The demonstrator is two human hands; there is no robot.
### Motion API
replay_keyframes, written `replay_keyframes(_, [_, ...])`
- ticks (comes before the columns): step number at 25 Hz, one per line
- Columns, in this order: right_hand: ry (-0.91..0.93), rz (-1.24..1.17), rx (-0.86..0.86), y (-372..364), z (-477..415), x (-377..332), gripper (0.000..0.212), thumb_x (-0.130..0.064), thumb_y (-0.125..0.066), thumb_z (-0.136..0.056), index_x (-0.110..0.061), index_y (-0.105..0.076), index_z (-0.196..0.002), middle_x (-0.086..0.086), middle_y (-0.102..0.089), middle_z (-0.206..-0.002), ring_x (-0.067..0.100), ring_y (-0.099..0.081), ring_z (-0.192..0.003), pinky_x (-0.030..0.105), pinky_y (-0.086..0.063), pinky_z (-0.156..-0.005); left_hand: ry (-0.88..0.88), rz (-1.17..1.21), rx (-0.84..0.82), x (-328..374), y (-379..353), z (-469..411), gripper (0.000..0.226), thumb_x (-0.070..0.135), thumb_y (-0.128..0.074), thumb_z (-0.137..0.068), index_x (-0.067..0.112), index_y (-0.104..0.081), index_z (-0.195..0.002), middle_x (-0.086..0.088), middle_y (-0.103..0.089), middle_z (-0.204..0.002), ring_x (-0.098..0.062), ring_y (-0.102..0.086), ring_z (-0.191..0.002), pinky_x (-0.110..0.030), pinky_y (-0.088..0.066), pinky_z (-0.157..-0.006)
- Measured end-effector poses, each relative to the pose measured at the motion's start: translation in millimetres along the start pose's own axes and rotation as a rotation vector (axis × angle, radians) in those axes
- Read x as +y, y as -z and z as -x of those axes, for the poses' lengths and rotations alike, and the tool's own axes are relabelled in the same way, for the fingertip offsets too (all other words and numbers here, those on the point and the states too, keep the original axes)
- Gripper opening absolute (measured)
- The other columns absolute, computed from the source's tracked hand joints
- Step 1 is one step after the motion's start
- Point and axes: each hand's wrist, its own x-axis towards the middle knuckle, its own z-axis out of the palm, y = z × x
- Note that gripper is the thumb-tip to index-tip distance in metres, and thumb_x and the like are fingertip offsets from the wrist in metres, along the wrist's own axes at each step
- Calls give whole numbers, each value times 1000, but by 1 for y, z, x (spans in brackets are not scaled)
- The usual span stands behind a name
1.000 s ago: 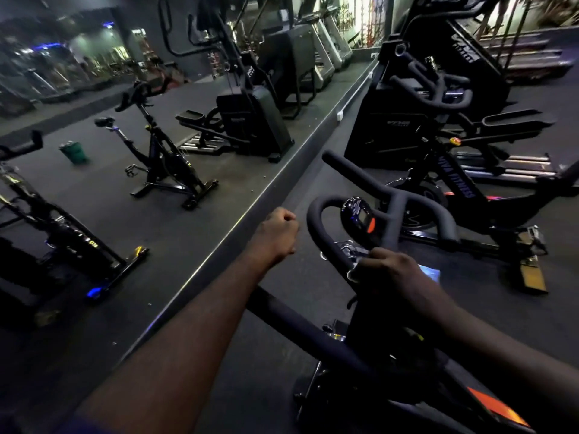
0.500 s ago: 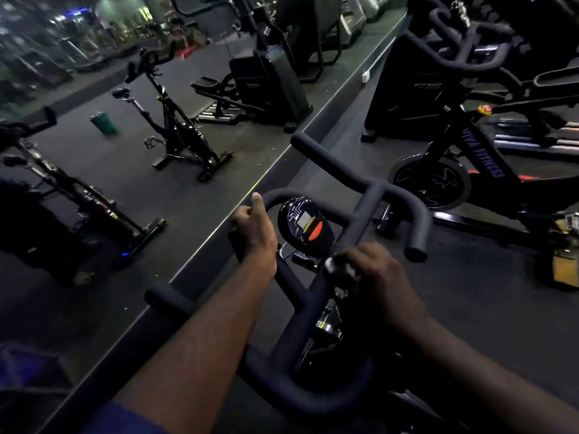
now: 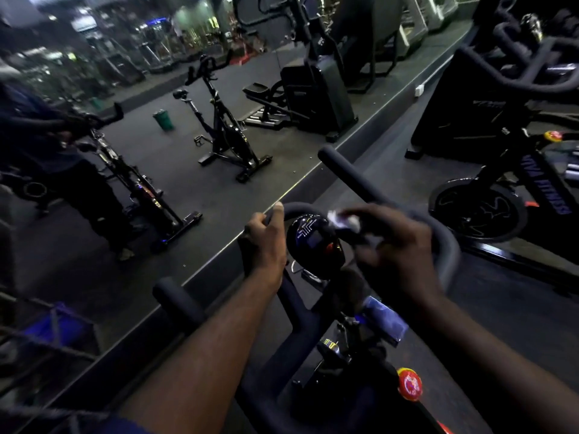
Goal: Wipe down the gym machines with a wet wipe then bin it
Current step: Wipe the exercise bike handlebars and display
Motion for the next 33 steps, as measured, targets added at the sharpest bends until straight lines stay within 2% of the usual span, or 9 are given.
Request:
replay_keyframes(5, [285,-26,-341,-26,-21,-2,25,-15,-83,-89,-16,-79,-115,-1,-71,-121,12,-65,-115,31,-51,-99,-6,28,42,-2,-2,-1,48,51,-46,-105,12,-75,-103,-18,-74,-105,-35,-68,-101,-33,-41,-72])
replay_keyframes(9, [197,-74,-242,-21,-26,15,35,-9,-84,-85,-15,-78,-119,-1,-71,-123,15,-65,-118,43,-52,-100,9,28,46,-6,-3,-2,45,48,-47,-106,14,-74,-97,-2,-70,-81,-30,-67,-90,-32,-40,-68])
replay_keyframes(13, [344,-25,-329,-31,-21,15,32,-18,-78,-91,-11,-76,-123,3,-70,-127,16,-62,-123,37,-49,-105,9,75,44,-8,-6,-3,51,56,-46,-101,14,-73,-97,-9,-75,-88,-31,-70,-88,-38,-55,-74])
replay_keyframes(15, [237,-80,-281,-24,-30,16,36,-18,-81,-87,-13,-77,-122,2,-71,-125,14,-64,-121,42,-51,-103,25,100,40,-5,-4,-3,47,52,-48,-103,13,-73,-96,-5,-71,-79,-27,-68,-80,-32,-49,-66])
replay_keyframes(18, [449,16,-387,-24,-23,19,30,-22,-72,-96,-9,-76,-123,5,-69,-127,20,-61,-124,33,-47,-107,14,72,31,-5,-4,-3,48,54,-48,-101,13,-71,-91,-9,-73,-80,-30,-68,-82,-35,-46,-66])
replay_keyframes(21, [286,-22,-305,-20,-22,22,31,-26,-71,-98,-17,-74,-128,-2,-66,-131,20,-60,-128,31,-46,-108,39,100,15,-4,-2,0,50,57,-46,-100,15,-69,-86,0,-63,-58,-26,-65,-67,-37,-51,-62])
replay_keyframes(27, [215,-59,-309,-9,-10,44,36,-30,-71,-92,-16,-76,-125,-1,-69,-129,15,-66,-118,39,-54,-98,15,32,33,-2,-1,1,40,46,-47,-107,22,-66,-82,9,-61,-61,-8,-61,-63,-30,-46,-62])
replay_keyframes(30, [180,-8,-286,2,8,56,39,-37,-66,-90,-16,-78,-121,-2,-72,-125,11,-69,-114,33,-55,-95,22,26,21,-3,-2,1,41,46,-46,-108,21,-66,-81,7,-60,-57,1,-55,-48,-25,-40,-52])
replay_keyframes(33, [158,17,-218,-8,-6,50,32,-17,-70,-88,-18,-79,-119,-3,-73,-123,5,-69,-111,17,-50,-95,16,26,32,-2,-2,0,43,45,-46,-108,18,-68,-83,5,-61,-58,6,-55,-48,-14,-33,-43])
